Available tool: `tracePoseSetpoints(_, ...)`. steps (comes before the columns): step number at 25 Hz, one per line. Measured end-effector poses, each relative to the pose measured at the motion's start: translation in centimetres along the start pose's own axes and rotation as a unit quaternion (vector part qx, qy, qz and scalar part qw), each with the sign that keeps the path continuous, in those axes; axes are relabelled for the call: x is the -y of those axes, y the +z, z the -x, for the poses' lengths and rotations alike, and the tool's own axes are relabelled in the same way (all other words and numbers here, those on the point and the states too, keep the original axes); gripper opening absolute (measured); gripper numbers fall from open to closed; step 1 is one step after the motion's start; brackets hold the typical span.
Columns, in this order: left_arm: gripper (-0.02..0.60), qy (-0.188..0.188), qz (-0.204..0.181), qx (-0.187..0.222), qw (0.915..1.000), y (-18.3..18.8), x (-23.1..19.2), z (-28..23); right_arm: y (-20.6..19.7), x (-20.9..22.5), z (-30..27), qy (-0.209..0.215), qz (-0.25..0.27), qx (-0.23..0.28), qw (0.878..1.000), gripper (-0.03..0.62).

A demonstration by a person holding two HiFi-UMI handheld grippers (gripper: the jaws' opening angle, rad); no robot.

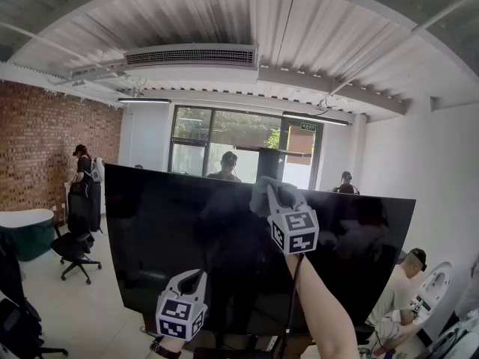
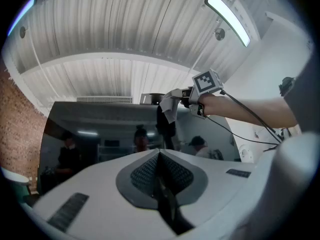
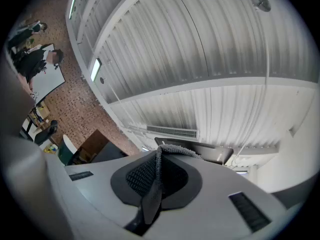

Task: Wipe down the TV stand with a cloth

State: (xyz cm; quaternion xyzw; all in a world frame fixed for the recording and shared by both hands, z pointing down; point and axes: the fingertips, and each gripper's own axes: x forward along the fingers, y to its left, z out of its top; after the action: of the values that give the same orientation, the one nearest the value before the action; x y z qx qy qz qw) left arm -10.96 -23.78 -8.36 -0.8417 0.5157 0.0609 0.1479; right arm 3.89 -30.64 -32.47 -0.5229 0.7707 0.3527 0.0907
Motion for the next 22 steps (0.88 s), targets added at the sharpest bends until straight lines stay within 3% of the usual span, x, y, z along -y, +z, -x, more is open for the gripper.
tracePoseSetpoints(3,0.014,0.009,-0.018,0.013,0.9997,4.4,0.7,-4.4,0.4,2.5,-4.3,0.008,0.021,-0.010,1.000,0.018)
tracePoseSetpoints(7,0.014,0.022,-0.026,0.033,0.9989,9.6,1.4,-9.3,0.3,2.5,-8.8,0.035,0.037,-0.024,0.998,0.018)
tracePoseSetpoints(12,0.014,0.022,-0.029,0.045,0.9983,14.3,2.9,-13.7,-1.3,4.7,-9.6,0.030,0.050,-0.058,0.997,0.018)
tracePoseSetpoints(19,0.014,-0.012,-0.019,0.041,0.9989,12.4,7.6,-16.7,-4.3,17.4,-4.5,-0.070,0.074,-0.111,0.989,0.018)
tracePoseSetpoints(22,0.014,-0.030,0.008,0.037,0.9988,8.8,9.1,-16.8,-4.1,22.0,-0.9,-0.097,0.052,-0.084,0.990,0.018)
